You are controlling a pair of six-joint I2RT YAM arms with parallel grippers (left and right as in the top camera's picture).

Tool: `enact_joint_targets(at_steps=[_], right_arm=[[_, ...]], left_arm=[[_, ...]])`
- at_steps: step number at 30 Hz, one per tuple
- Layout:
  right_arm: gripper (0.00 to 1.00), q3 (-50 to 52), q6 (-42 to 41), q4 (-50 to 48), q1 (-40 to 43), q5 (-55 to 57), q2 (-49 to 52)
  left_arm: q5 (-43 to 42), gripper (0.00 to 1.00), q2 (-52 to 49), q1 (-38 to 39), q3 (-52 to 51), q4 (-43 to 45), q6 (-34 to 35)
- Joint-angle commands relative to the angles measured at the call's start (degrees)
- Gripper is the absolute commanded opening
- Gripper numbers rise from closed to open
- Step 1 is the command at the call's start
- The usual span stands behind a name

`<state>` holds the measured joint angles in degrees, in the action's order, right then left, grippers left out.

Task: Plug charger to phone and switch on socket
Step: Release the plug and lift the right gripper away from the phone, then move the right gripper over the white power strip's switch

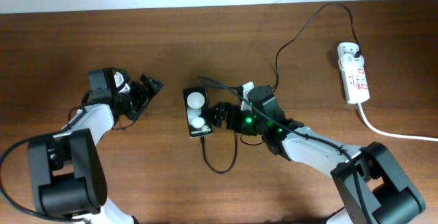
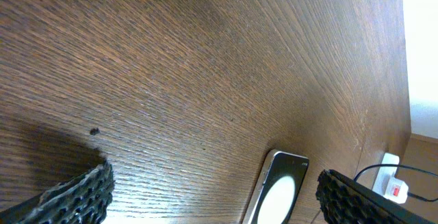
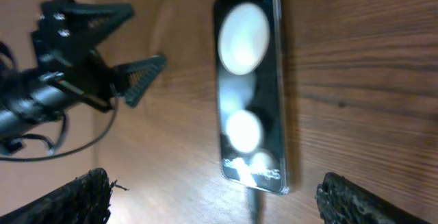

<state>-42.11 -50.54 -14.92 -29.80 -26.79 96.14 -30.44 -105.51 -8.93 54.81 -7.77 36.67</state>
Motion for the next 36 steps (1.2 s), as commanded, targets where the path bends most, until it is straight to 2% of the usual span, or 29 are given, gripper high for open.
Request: enact_joint_targets(at_steps=[1,7,9,10,14,19,23,27,36], right_arm=[[0.99,-0.35,6.01,0.9,0.37,1.99,-1.07],[0.99,-2.19,8.7,12.57,4.61,1.84,-6.08],[0.98,-5.01,12.7,22.8,6.27,4.35,-10.32],[0.99,-6.58,12.7,29.24,6.25,9.01,-12.41],[0.99,-11.5,12.87,43.04,6.23,15.41,-16.0],[0.98,-30.84,16.26,67.6,6.23,23.85,-16.22],[0.98,-46.51,16.28,79.71,6.29,30.1,-16.15],[0.99,-49.79,16.24,86.44,9.57,32.0,-15.69],[0.99,-49.79,16.22,85.64,10.32,31.98,-11.02]], left_arm=[[3.32,0.99,-1.33,-0.5,-1.27,-1.38,-0.31],[3.32,0.99,-1.33,-0.5,-1.27,-1.38,-0.31],[3.32,0.99,-1.33,-0.5,-1.27,-1.38,-0.31],[3.32,0.99,-1.33,-0.5,-1.27,-1.38,-0.31],[3.32,0.99,-1.33,-0.5,-1.27,-1.38,-0.31],[3.32,0.99,-1.33,-0.5,-1.27,-1.38,-0.31],[3.32,0.99,-1.33,-0.5,-1.27,-1.38,-0.31],[3.32,0.99,-1.33,-0.5,-1.27,-1.38,-0.31],[3.32,0.99,-1.33,-0.5,-1.27,-1.38,-0.31]])
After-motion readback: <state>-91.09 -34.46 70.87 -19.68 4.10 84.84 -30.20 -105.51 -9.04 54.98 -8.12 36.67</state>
